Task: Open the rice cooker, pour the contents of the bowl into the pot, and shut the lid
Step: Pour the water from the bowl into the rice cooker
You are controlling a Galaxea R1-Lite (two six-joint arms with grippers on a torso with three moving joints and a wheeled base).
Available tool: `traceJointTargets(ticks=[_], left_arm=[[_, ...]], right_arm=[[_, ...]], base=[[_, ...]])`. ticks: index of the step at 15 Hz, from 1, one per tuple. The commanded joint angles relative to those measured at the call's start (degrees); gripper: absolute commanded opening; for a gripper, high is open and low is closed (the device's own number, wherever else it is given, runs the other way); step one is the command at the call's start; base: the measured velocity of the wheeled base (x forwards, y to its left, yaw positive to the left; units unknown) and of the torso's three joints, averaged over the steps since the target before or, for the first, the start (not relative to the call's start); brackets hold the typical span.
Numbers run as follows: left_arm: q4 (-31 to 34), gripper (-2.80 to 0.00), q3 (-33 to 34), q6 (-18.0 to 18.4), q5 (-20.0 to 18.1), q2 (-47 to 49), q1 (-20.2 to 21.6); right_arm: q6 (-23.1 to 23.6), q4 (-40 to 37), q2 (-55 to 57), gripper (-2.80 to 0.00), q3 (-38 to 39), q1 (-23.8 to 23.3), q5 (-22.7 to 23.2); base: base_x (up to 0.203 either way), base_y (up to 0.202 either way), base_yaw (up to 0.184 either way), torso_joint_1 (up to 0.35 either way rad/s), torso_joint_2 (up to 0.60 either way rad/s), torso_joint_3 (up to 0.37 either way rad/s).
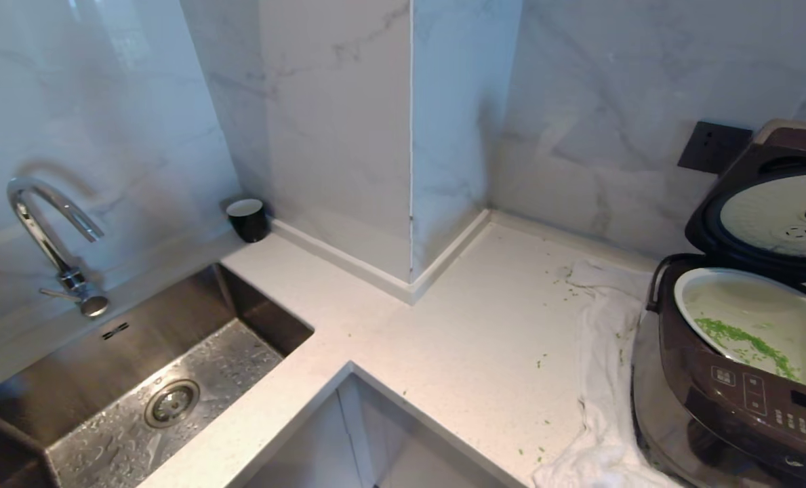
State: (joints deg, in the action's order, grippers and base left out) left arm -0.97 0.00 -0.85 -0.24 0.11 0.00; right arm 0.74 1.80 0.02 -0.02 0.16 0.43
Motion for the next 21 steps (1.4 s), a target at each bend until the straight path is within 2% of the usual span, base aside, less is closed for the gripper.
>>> traceJointTargets(ticks=[1,15,21], left_arm=[[0.0,-2.8,0.4,0.0,-0.1,0.0,0.0],[-0.1,-2.8,0.4,0.0,0.0,0.0,0.0],[-0.2,-2.8,0.4,-0.1,0.0,0.0,0.0]], right_arm=[[0.0,0.0,0.0,-2.8,0.9,0.0,0.0],[0.0,0.0,0.0,-2.8,0.9,0.0,0.0],[0.0,0.0,0.0,-2.8,0.9,0.0,0.0]], base=[[0.003,0.002,-0.133,0.005,0.01,0.001],[0.003,0.009,-0.172,0.003,0.0,0.002],[0.0,0.0,-0.028,0.001,0.0,0.001]])
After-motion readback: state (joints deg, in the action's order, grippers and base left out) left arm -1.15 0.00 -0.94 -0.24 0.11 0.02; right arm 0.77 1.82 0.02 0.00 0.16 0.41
